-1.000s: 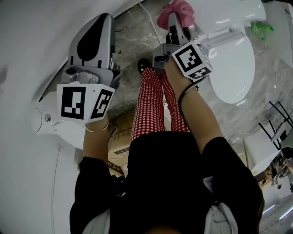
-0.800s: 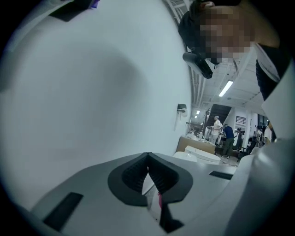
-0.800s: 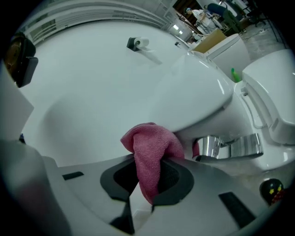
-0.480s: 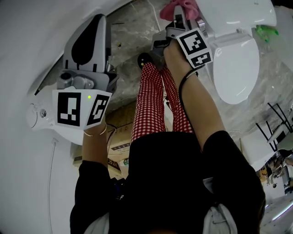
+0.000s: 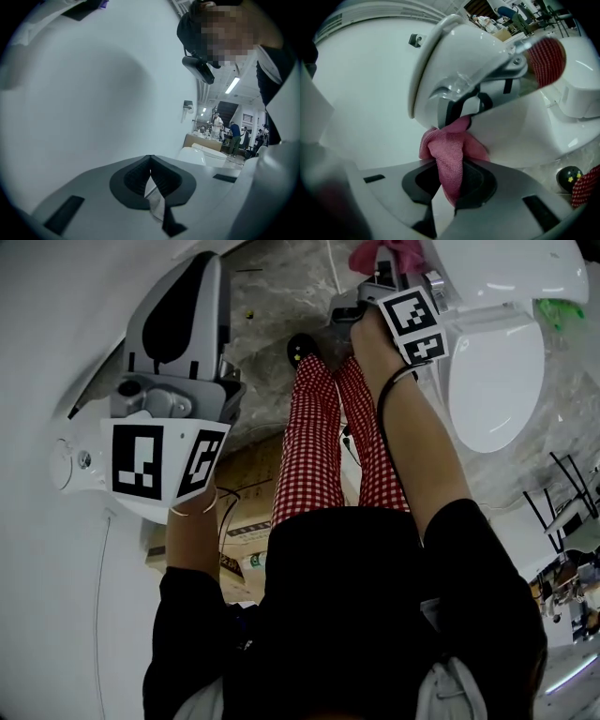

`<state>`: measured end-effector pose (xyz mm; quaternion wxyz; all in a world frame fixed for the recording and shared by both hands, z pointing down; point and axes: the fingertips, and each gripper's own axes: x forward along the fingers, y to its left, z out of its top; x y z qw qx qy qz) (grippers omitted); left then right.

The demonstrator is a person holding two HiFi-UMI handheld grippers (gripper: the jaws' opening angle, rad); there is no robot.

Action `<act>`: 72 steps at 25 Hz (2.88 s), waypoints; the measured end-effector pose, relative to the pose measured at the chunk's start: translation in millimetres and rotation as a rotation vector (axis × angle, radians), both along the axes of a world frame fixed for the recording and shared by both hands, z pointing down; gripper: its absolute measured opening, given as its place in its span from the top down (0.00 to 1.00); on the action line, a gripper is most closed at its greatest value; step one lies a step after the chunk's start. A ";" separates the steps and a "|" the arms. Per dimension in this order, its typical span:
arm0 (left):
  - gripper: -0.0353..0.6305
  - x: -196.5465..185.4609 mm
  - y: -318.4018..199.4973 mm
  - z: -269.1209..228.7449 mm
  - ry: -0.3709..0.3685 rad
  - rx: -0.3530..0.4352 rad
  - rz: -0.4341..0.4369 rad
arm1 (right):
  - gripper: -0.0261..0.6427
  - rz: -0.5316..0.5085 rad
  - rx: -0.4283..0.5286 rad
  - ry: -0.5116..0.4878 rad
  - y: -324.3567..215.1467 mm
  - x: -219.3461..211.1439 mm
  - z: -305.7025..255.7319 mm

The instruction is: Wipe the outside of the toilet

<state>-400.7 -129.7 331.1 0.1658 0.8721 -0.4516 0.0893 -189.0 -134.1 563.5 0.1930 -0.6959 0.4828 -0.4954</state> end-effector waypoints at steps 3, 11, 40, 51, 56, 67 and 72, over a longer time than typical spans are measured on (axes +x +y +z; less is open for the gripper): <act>0.94 -5.9 1.0 4.0 0.003 -0.009 -0.014 | 0.85 0.021 -0.028 -0.014 3.8 1.4 12.9; 0.94 -11.0 3.3 14.1 -0.008 -0.033 -0.020 | 0.85 0.059 -0.093 -0.024 9.2 3.5 46.1; 0.94 -2.6 19.1 48.3 -0.002 -0.096 0.009 | 0.85 -0.101 -0.167 0.083 20.1 -17.1 109.1; 0.94 26.2 19.7 22.3 0.025 -0.069 0.050 | 0.85 -0.332 0.076 0.150 25.5 -46.9 8.8; 0.94 39.0 17.6 11.2 0.058 -0.052 0.052 | 0.85 -0.355 0.145 0.223 21.7 -26.3 -20.7; 0.94 67.8 21.6 7.1 0.047 -0.056 0.112 | 0.85 -0.257 0.087 0.209 32.6 10.7 -9.1; 0.94 74.3 17.8 9.0 0.079 -0.065 0.113 | 0.85 -0.250 0.074 0.220 38.1 19.2 -4.9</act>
